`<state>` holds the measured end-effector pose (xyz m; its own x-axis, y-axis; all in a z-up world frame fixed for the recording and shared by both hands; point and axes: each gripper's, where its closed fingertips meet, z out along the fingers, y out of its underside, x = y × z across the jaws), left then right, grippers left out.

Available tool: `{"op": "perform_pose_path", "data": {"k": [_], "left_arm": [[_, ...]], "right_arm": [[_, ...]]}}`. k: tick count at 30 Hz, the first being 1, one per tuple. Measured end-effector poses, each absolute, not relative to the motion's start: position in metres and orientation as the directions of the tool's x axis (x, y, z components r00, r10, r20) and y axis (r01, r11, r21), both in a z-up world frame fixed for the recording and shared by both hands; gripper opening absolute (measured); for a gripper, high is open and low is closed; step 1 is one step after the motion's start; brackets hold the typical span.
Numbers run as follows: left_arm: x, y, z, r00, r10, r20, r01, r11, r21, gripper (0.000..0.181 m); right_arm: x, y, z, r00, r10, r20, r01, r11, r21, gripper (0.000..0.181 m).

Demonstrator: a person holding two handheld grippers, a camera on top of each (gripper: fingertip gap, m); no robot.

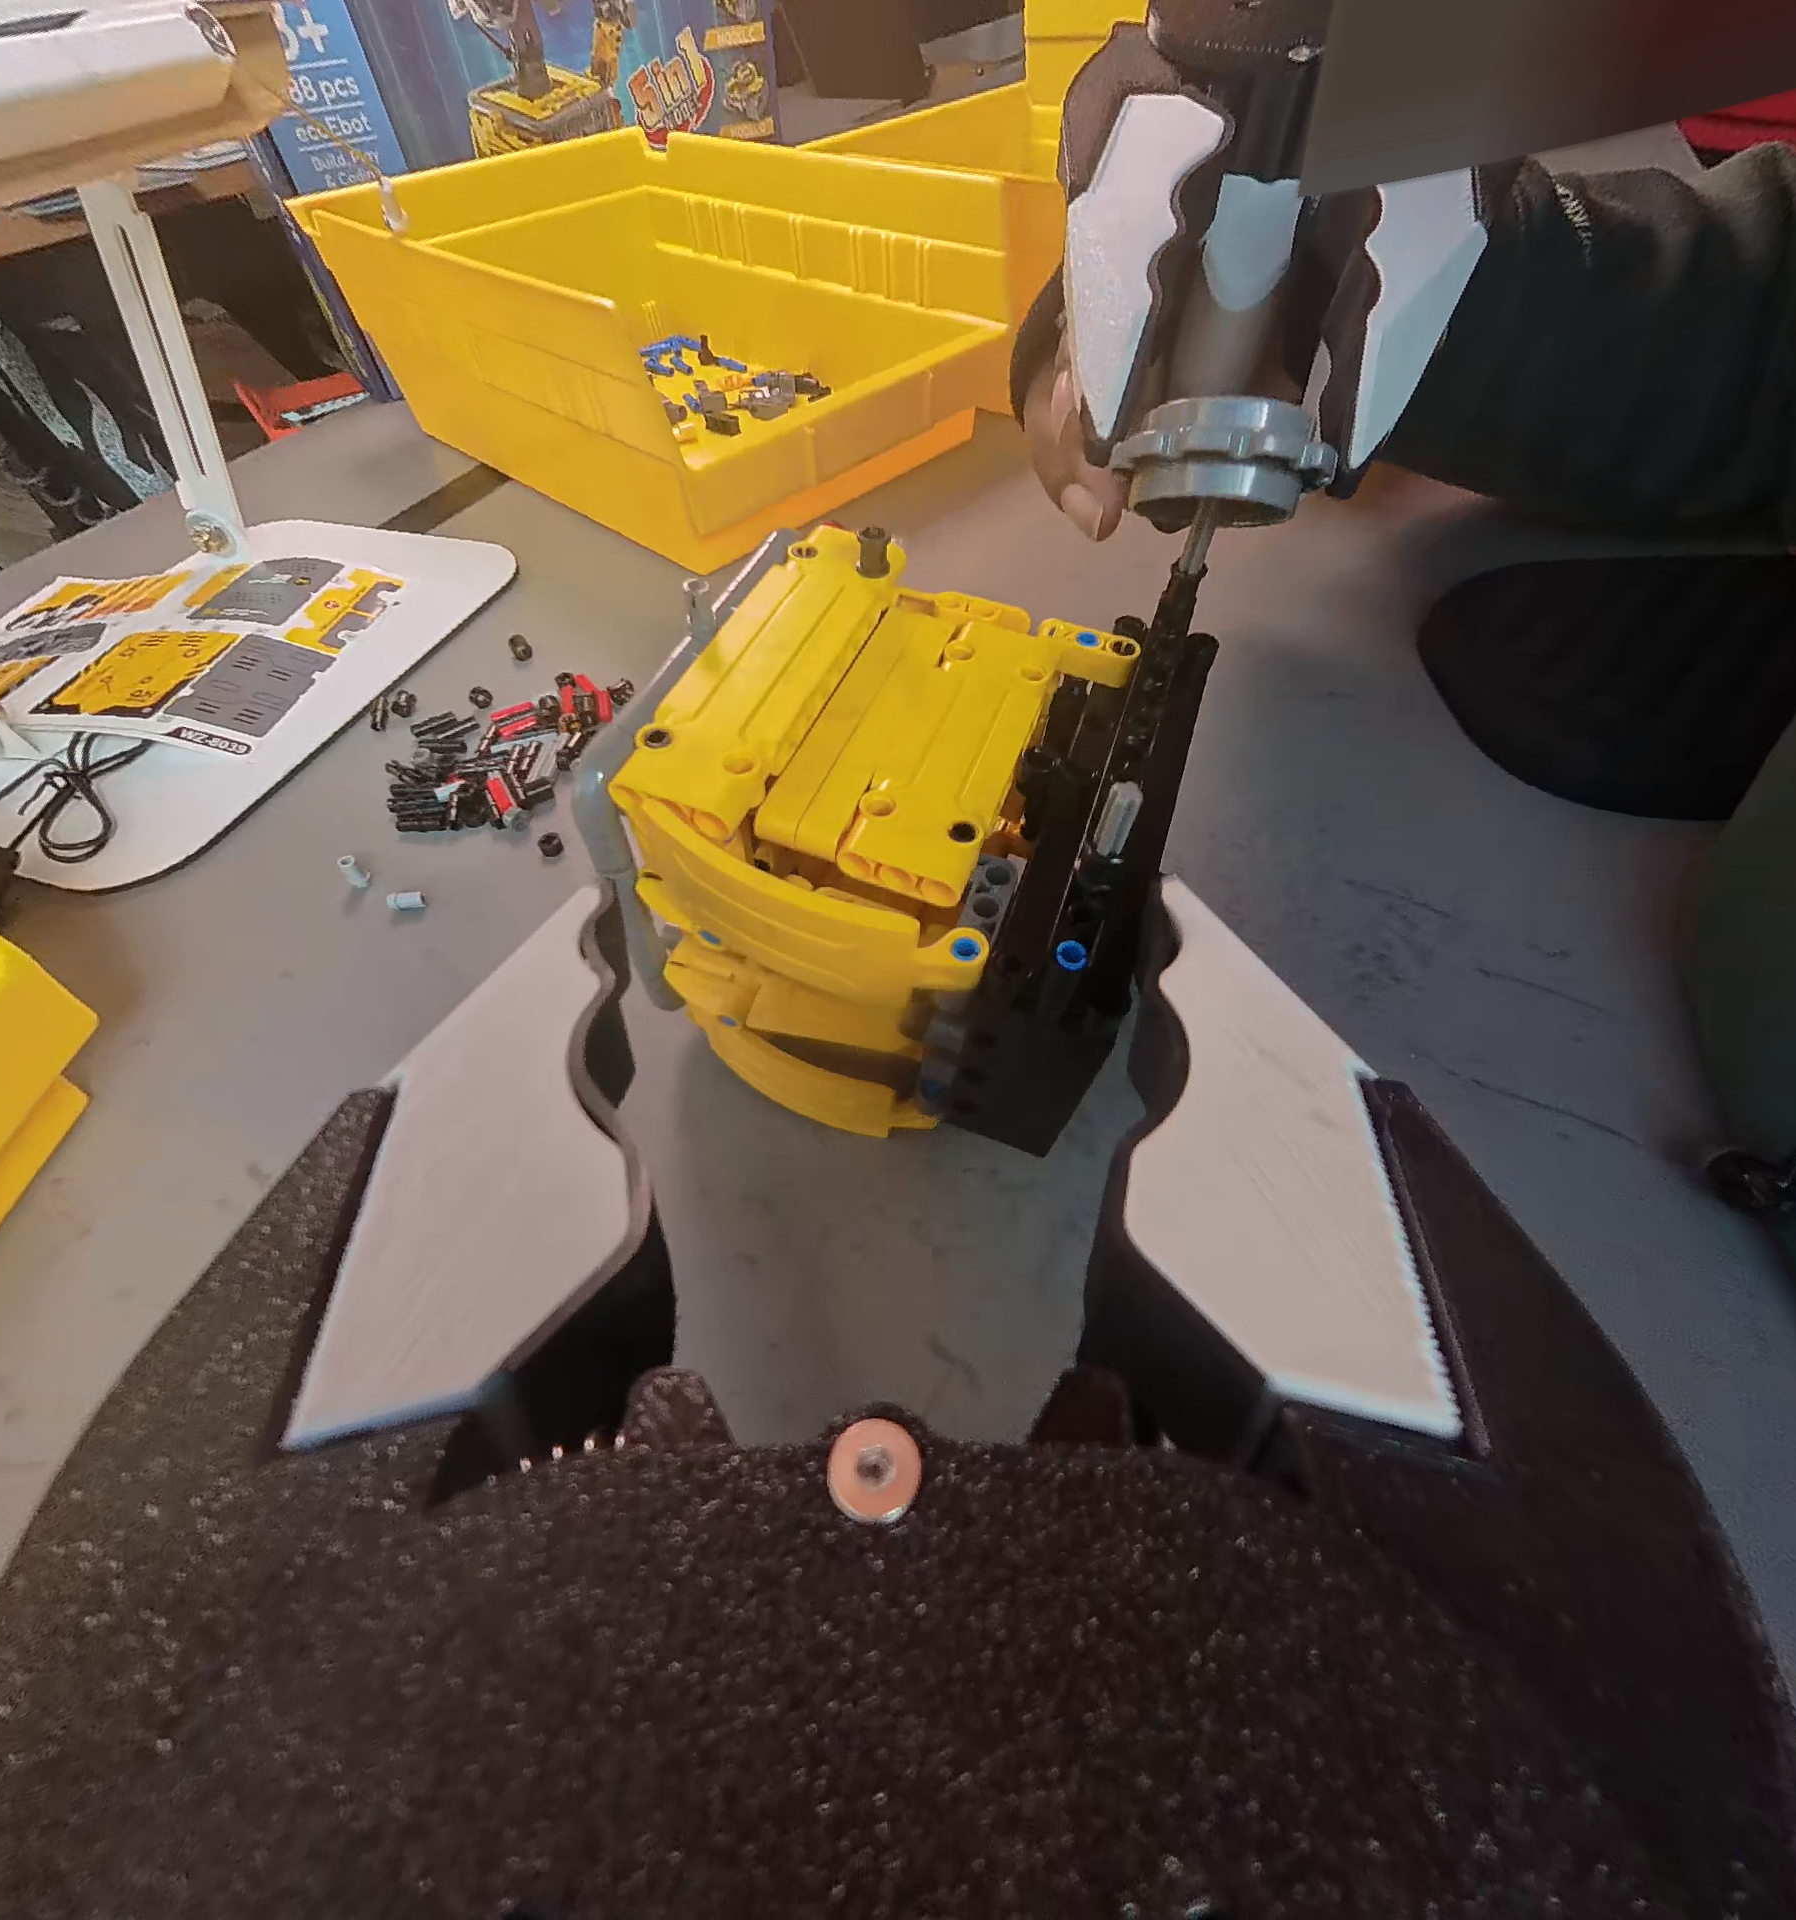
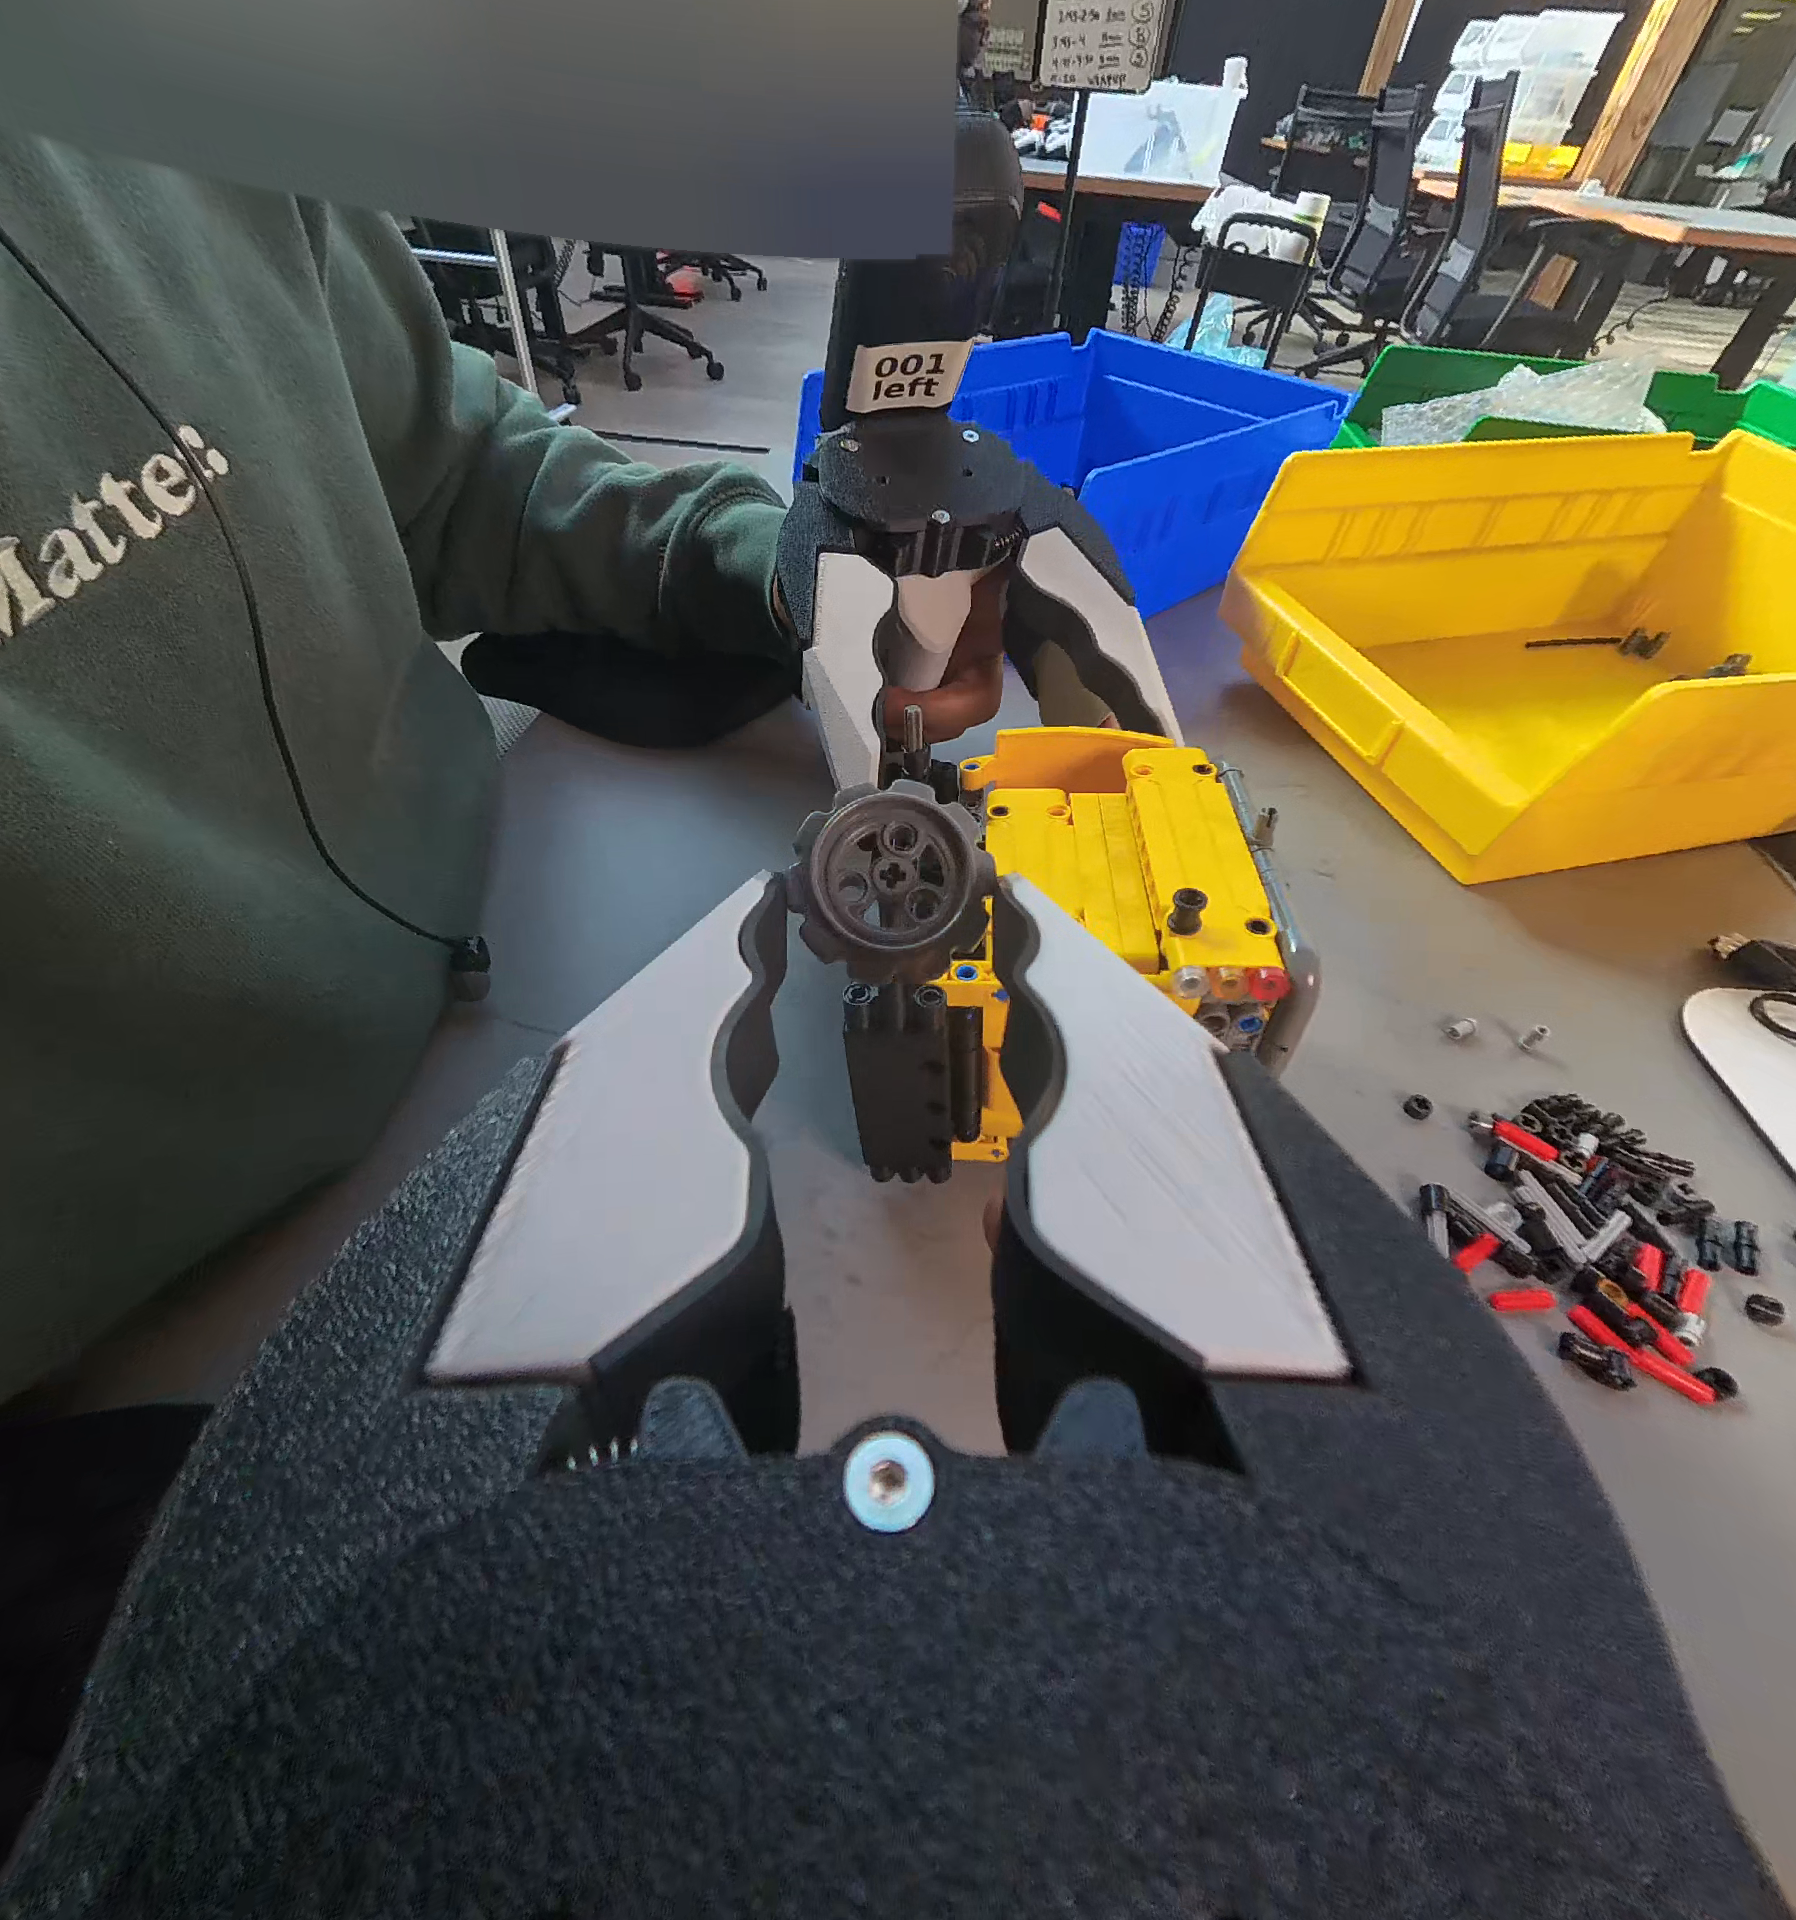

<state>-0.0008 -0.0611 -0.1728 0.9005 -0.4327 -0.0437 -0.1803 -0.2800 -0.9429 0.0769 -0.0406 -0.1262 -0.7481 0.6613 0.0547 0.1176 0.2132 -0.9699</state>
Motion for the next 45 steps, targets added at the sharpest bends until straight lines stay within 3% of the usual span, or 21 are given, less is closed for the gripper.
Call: {"op": "perform_pose_path", "data": {"k": [22, 32, 37, 42, 45], "left_arm": [[-0.004, -0.069, -0.155, 0.892, -0.449, -0.050, -0.178, -0.249, -0.952, 0.096], [0.038, -0.060, -0.112, 0.850, -0.509, -0.132, -0.251, -0.173, -0.952, 0.081], [0.071, -0.044, -0.122, 0.784, -0.587, -0.203, -0.398, -0.223, -0.890, 0.067], [0.080, -0.037, -0.134, 0.768, -0.604, -0.212, -0.423, -0.231, -0.876, 0.039], [0.081, -0.037, -0.135, 0.779, -0.587, -0.222, -0.418, -0.221, -0.881, 0.039]], "right_arm": [[0.076, -0.042, -0.125, -0.690, 0.693, 0.211, 0.160, 0.430, -0.889, 0.037], [0.076, -0.043, -0.125, -0.698, 0.687, 0.204, 0.178, 0.442, -0.879, 0.037], [0.076, -0.043, -0.126, -0.714, 0.675, 0.186, 0.195, 0.447, -0.873, 0.037], [0.076, -0.043, -0.126, -0.733, 0.658, 0.172, 0.196, 0.445, -0.874, 0.037], [0.076, -0.044, -0.126, -0.746, 0.645, 0.168, 0.188, 0.445, -0.876, 0.037]]}}
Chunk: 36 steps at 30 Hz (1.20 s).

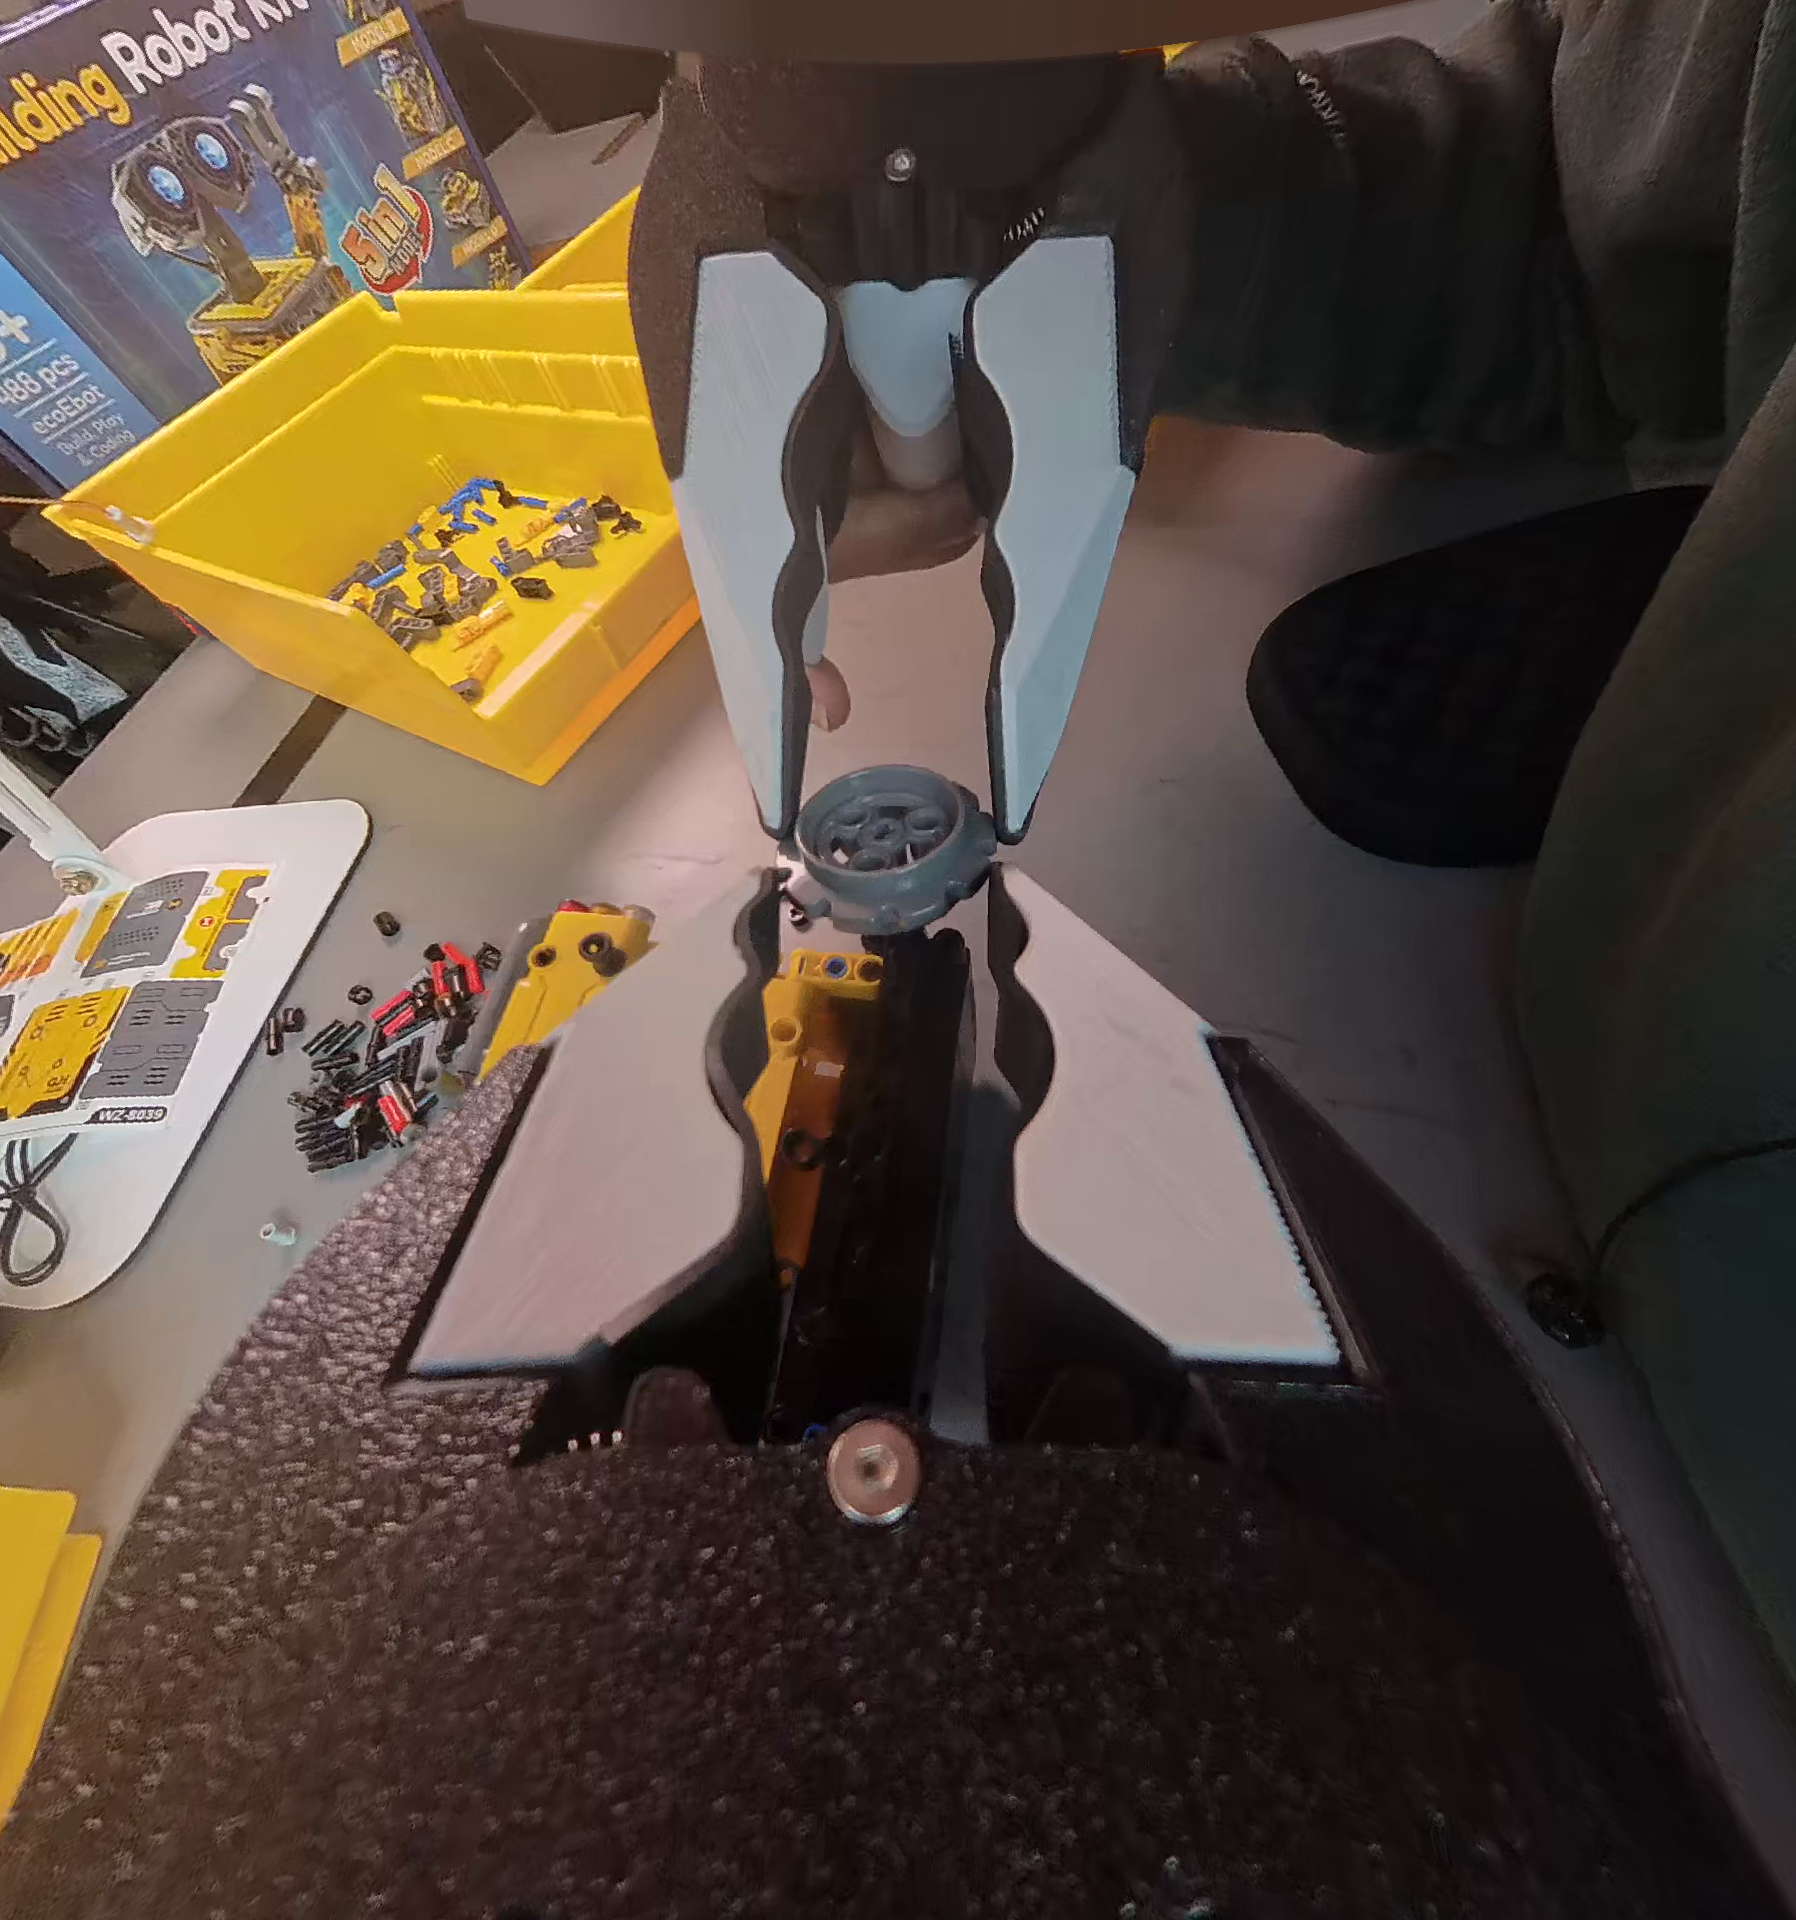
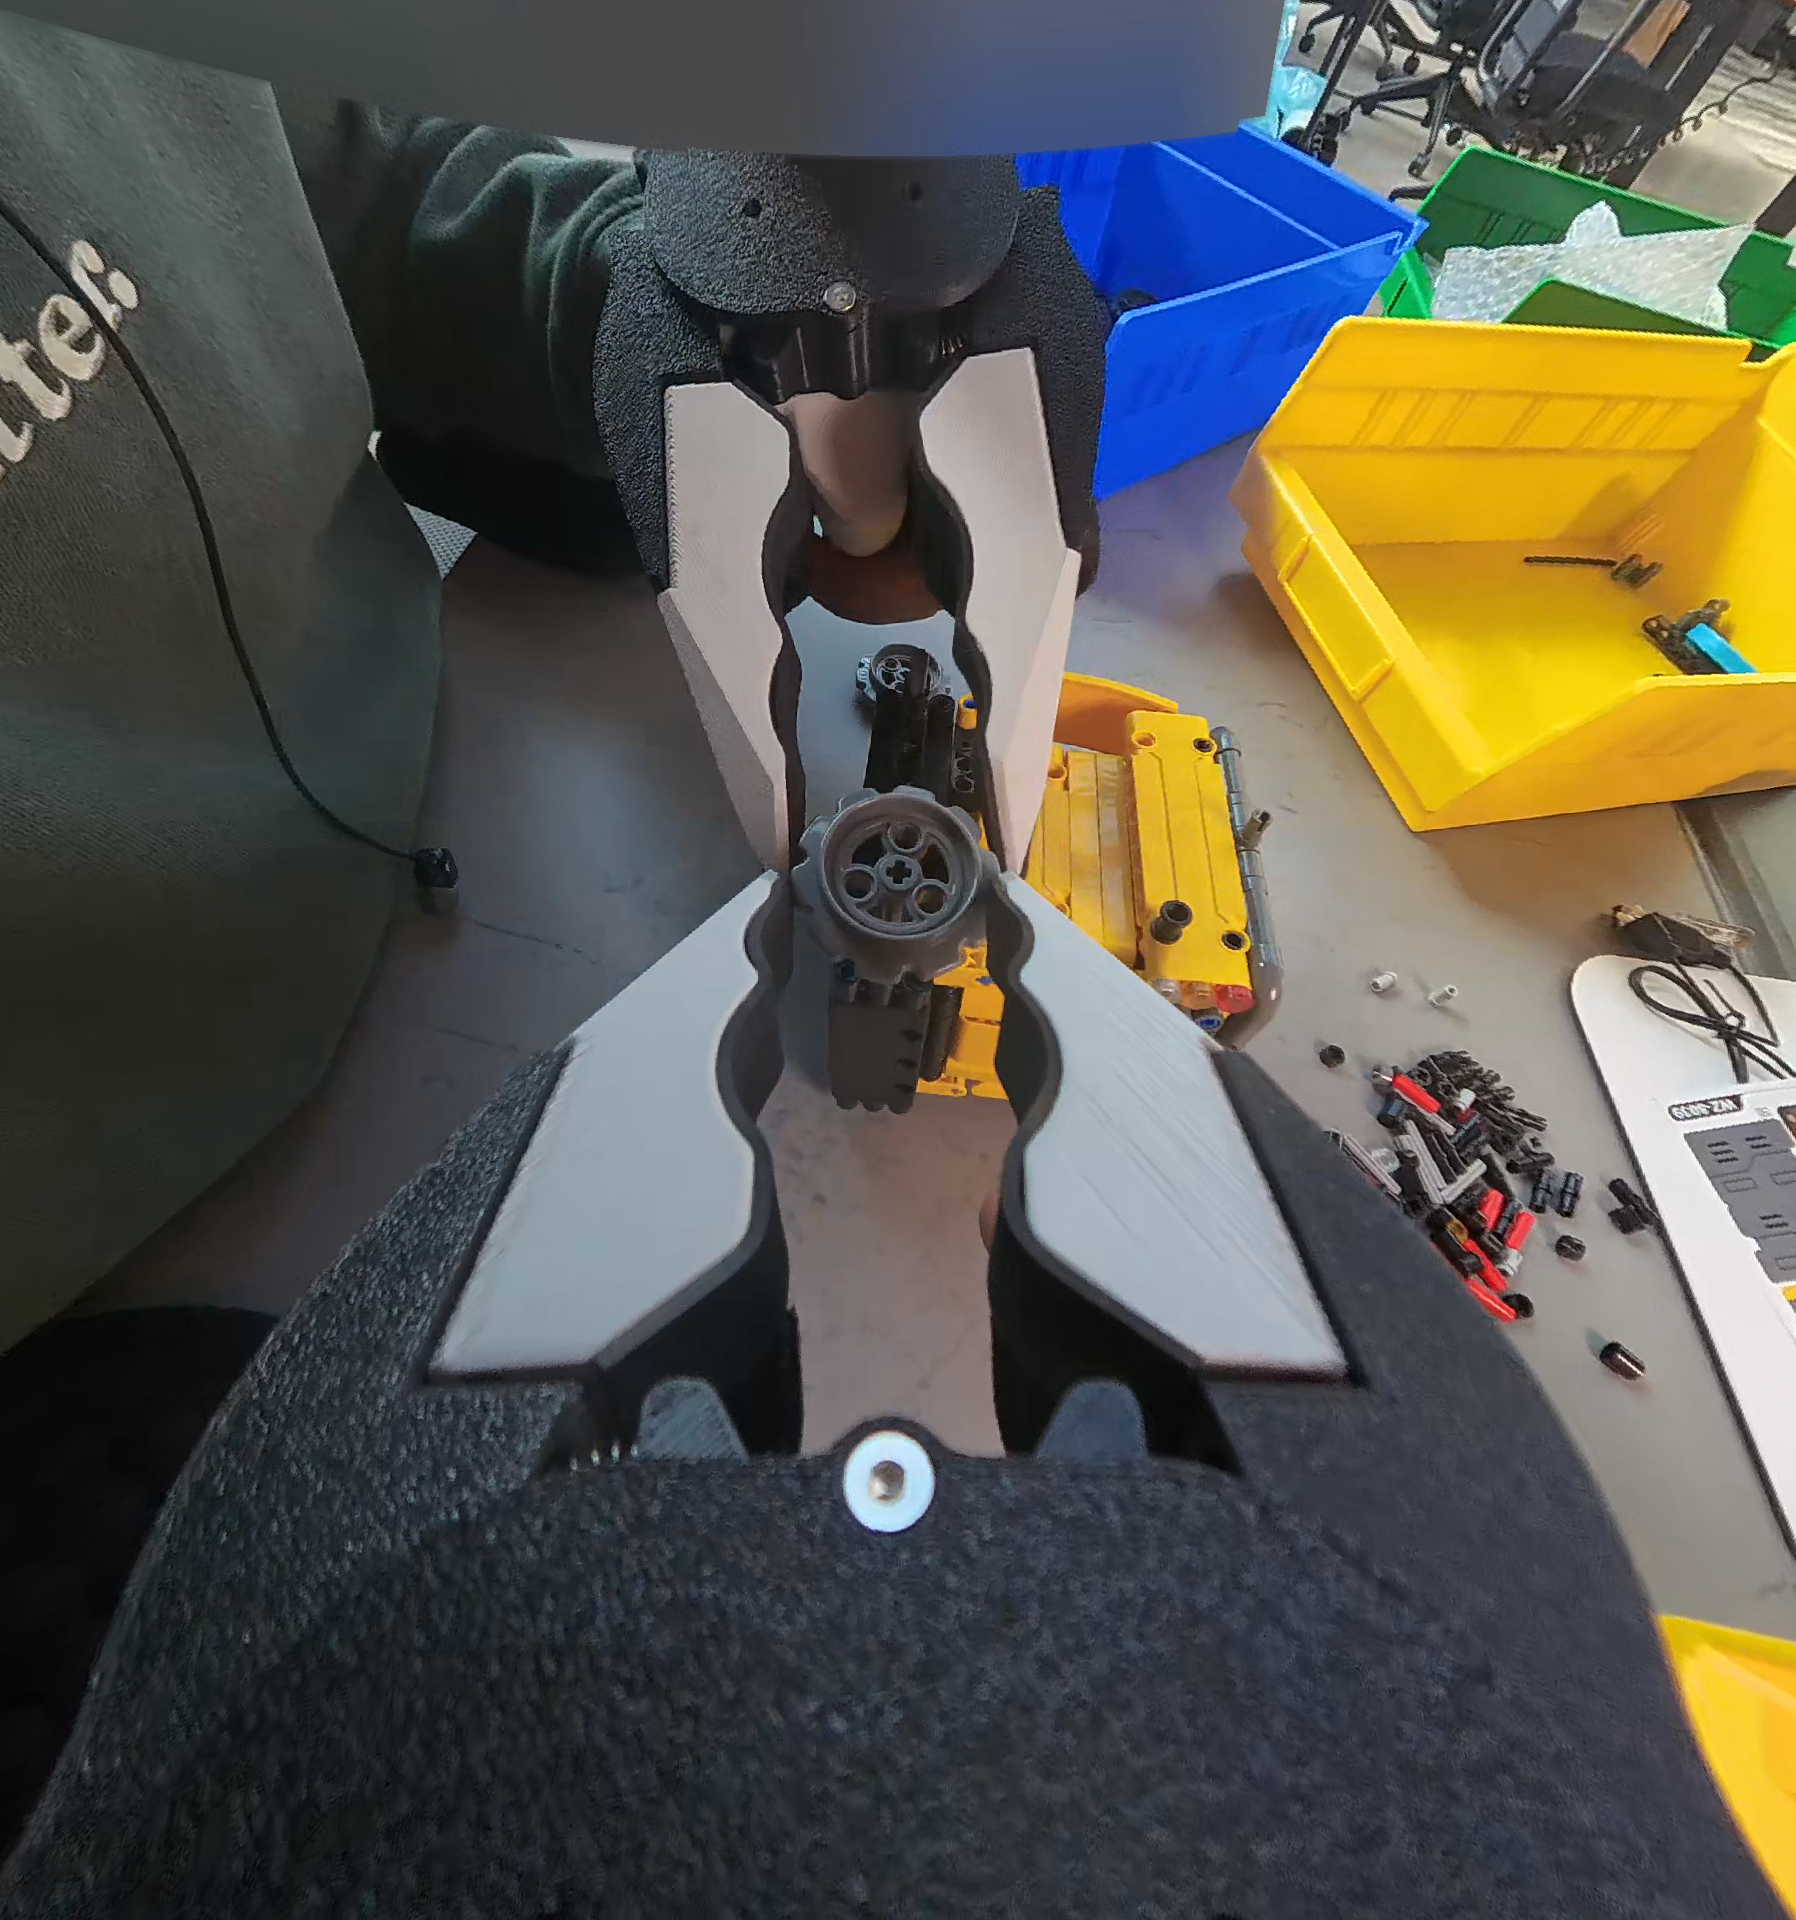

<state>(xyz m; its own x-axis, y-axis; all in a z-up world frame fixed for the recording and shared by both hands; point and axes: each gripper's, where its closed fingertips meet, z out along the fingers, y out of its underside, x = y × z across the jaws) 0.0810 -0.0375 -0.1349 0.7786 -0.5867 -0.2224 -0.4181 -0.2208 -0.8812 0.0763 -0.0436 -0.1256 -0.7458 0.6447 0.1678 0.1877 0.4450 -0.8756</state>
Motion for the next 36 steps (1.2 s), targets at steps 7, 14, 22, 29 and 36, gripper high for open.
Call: {"op": "perform_pose_path", "data": {"k": [7, 14, 22, 29, 36], "left_arm": [[0.080, -0.037, -0.139, 0.807, -0.510, -0.297, -0.449, -0.204, -0.870, 0.038], [0.081, -0.035, -0.136, 0.834, -0.464, -0.298, -0.431, -0.210, -0.878, 0.036], [0.085, -0.044, -0.140, 0.804, -0.543, -0.242, -0.425, -0.239, -0.873, 0.050], [0.081, -0.041, -0.129, 0.836, -0.535, -0.123, -0.302, -0.261, -0.917, 0.040], [0.081, -0.040, -0.133, 0.837, -0.532, -0.123, -0.309, -0.276, -0.910, 0.039]], "right_arm": [[0.077, -0.045, -0.124, -0.775, 0.609, 0.169, 0.161, 0.448, -0.879, 0.038], [0.078, -0.042, -0.127, -0.794, 0.593, 0.132, 0.182, 0.439, -0.880, 0.038], [0.078, -0.042, -0.127, -0.812, 0.571, 0.117, 0.186, 0.443, -0.877, 0.037], [0.077, -0.044, -0.127, -0.830, 0.528, 0.182, 0.159, 0.537, -0.829, 0.037], [0.078, -0.044, -0.128, -0.854, 0.491, 0.173, 0.159, 0.562, -0.812, 0.037]]}}
